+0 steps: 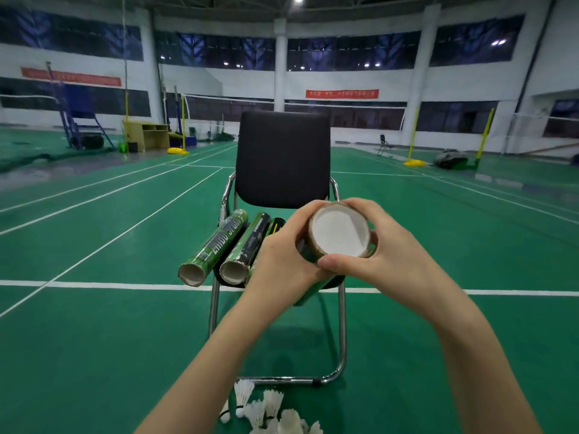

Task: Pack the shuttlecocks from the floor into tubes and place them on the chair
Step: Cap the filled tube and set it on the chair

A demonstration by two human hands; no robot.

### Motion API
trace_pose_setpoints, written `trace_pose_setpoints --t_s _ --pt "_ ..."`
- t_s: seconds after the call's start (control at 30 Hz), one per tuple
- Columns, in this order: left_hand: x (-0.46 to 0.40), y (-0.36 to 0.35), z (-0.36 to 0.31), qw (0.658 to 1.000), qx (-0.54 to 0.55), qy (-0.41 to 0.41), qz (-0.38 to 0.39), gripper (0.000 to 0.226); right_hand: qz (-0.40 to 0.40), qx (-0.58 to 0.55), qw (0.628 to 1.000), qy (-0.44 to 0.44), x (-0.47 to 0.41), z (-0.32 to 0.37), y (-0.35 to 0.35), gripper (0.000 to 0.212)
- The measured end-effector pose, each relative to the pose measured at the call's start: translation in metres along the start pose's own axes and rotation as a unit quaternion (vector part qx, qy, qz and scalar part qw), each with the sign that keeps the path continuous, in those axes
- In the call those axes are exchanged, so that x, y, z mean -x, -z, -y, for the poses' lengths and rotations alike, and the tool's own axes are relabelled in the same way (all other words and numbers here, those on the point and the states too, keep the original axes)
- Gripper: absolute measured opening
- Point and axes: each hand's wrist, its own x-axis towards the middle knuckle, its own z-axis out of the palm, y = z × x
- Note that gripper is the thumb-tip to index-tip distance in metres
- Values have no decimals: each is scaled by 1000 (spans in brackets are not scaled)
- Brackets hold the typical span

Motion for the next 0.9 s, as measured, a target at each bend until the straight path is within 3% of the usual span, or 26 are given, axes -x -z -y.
trace_pose_setpoints --t_s 0.13,0.27,0.5,0.77,0.9 --pt "-7 -3 3 1000 6 -28 14 74 -44 -16 999 22 1 -2 0 63" --pt "-6 5 40 997 48 20 56 80 -87 -10 995 41 -7 -24 -13 68" --pt "5 26 139 974 -151 159 66 54 -103 -28 993 41 -44 -91 -46 70" --pt "-21 18 220 934 -303 143 127 38 -82 -18 996 32 -98 -160 -87 70" --pt "-31 14 256 889 -376 139 222 41 -59 -7 998 36 -114 -192 -113 72"
